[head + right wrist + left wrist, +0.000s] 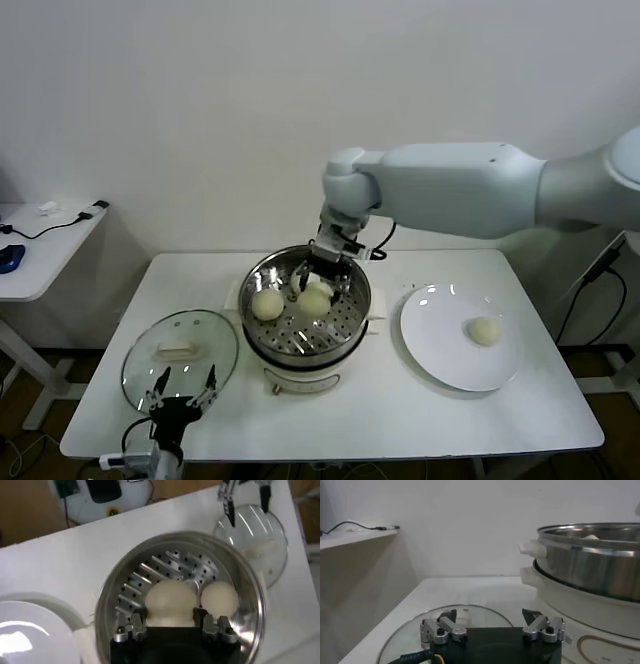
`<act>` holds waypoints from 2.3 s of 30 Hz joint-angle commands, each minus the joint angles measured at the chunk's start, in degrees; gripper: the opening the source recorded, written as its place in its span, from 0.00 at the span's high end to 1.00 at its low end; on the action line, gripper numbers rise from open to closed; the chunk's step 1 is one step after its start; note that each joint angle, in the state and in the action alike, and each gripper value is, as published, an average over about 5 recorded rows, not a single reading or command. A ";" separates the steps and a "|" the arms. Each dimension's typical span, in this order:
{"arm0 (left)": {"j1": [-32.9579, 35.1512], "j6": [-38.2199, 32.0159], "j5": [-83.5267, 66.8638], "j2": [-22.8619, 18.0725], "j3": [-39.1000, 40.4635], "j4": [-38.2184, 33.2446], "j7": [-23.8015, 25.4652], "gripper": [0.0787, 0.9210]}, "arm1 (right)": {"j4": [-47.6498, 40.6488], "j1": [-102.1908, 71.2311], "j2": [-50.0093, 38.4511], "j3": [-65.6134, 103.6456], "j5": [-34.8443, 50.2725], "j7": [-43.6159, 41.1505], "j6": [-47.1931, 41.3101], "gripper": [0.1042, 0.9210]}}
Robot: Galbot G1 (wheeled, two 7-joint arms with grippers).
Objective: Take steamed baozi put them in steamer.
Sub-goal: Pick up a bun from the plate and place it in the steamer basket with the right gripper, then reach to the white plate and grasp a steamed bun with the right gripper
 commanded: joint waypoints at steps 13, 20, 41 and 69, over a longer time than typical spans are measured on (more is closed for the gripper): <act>-0.31 0.11 -0.44 0.07 -0.17 0.94 -0.06 0.12 | -8.19 -10.19 7.95 0.82 -6.24 0.29 7.13 0.36; -0.17 0.03 -0.63 0.22 -0.29 0.72 -0.09 0.12 | -7.66 -7.28 6.59 1.45 -4.04 0.55 8.18 0.18; 0.72 -0.45 -0.68 0.23 -0.13 -0.84 -0.05 0.12 | 0.82 14.15 -38.31 -21.02 14.65 -3.00 -27.13 0.12; 0.84 -0.51 0.33 -1.12 -0.33 0.83 0.31 0.12 | -25.47 -34.29 -32.75 19.02 -9.13 1.36 -28.70 0.12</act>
